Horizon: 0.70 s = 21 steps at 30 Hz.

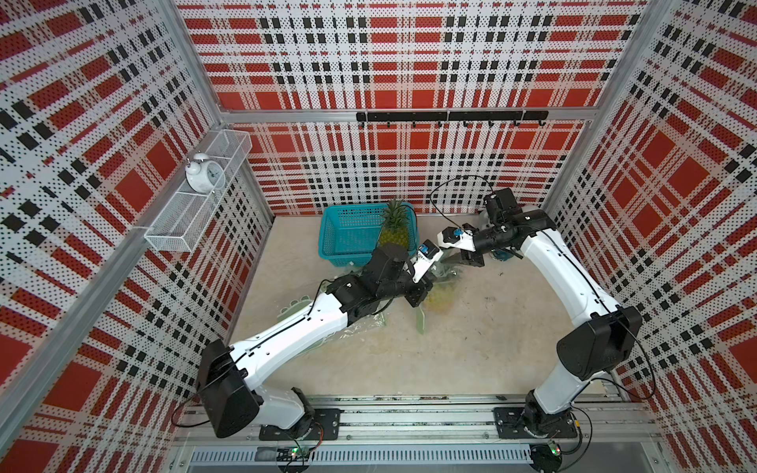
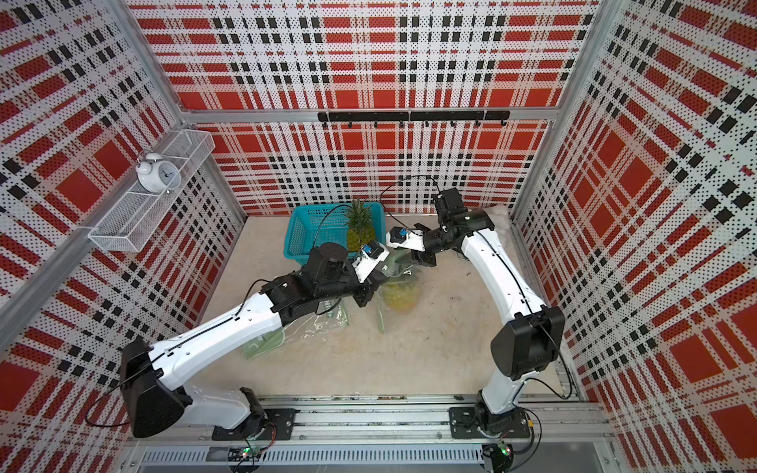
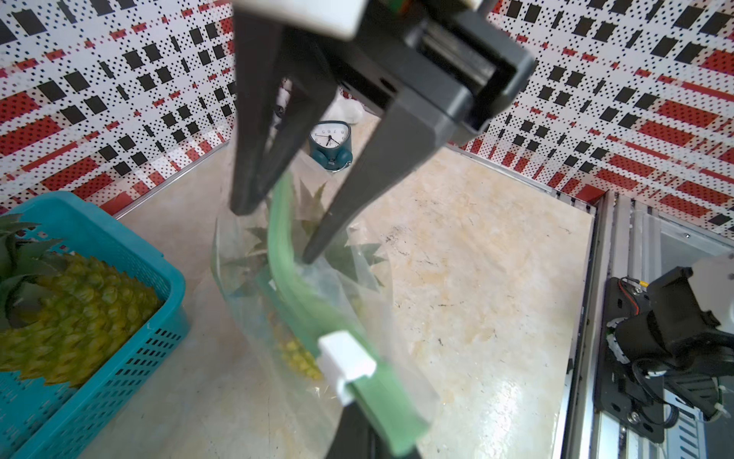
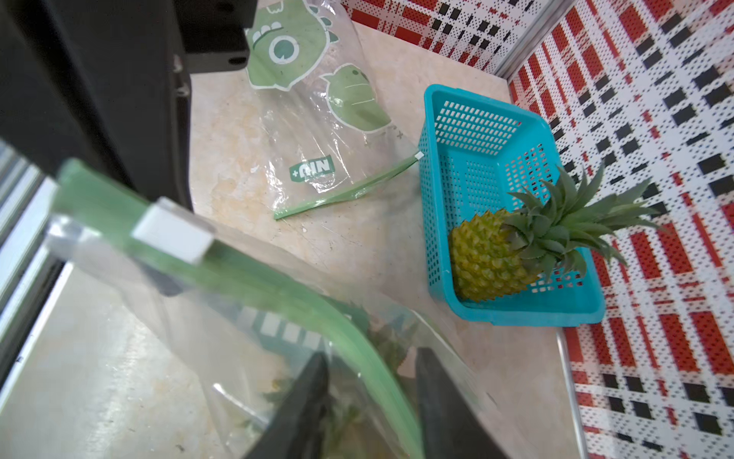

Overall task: Open the zip-top bag and take out the pineapple
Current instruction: Pick up the zipper food storage bag at the center of the board.

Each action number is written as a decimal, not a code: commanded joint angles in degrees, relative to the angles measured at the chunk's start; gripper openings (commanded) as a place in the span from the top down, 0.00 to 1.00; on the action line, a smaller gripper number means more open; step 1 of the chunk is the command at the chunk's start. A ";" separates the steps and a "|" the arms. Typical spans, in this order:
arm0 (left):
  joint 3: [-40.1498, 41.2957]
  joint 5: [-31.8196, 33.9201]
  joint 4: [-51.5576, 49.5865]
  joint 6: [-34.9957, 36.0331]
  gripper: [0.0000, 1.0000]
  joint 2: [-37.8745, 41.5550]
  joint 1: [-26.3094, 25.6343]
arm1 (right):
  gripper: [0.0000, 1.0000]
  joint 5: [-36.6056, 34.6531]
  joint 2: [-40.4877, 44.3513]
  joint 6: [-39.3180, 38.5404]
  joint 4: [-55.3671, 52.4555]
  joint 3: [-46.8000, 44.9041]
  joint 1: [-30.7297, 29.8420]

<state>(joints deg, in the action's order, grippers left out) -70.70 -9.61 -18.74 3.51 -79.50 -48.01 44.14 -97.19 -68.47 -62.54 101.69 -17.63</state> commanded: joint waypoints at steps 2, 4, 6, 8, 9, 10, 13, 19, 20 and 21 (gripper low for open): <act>1.24 2.73 0.15 0.87 1.00 2.57 -0.35 | 0.98 0.10 1.47 1.55 1.52 -1.66 -0.45; 1.81 3.61 0.11 0.89 1.00 2.93 -0.26 | 1.00 -0.67 3.66 3.64 5.63 -4.39 -0.39; 2.54 4.89 0.40 0.84 1.00 3.50 -0.16 | 1.00 -1.99 5.95 5.19 8.87 -7.09 -0.40; 3.64 5.33 1.34 0.39 1.00 4.17 0.40 | 1.00 -2.64 8.38 7.24 11.86 -9.73 -0.40; 4.20 5.07 1.91 0.30 1.00 4.55 0.73 | 1.00 -2.87 9.56 8.29 13.20 -10.90 -0.39; 4.81 4.76 2.49 0.16 1.00 4.91 1.07 | 1.00 -2.77 10.94 9.44 14.35 -12.10 -0.39; 6.59 2.97 3.98 0.09 1.00 6.05 2.57 | 1.00 -3.29 14.55 12.18 16.74 -15.77 -0.47; 10.25 -2.89 8.22 0.60 0.93 7.49 6.08 | 1.00 -6.10 21.72 19.29 24.61 -25.35 -1.83; 10.92 -4.06 9.12 0.55 0.92 7.58 6.68 | 1.00 -6.37 22.53 20.00 25.82 -26.55 -1.96; 11.40 -5.64 9.89 0.59 0.88 7.63 7.25 | 1.00 -6.70 23.37 20.94 27.32 -27.84 -2.07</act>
<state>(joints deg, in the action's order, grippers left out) -60.66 -11.22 -12.01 3.62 -73.12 -42.35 39.51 -75.75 -52.34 -40.66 76.01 -19.16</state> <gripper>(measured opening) 0.103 0.049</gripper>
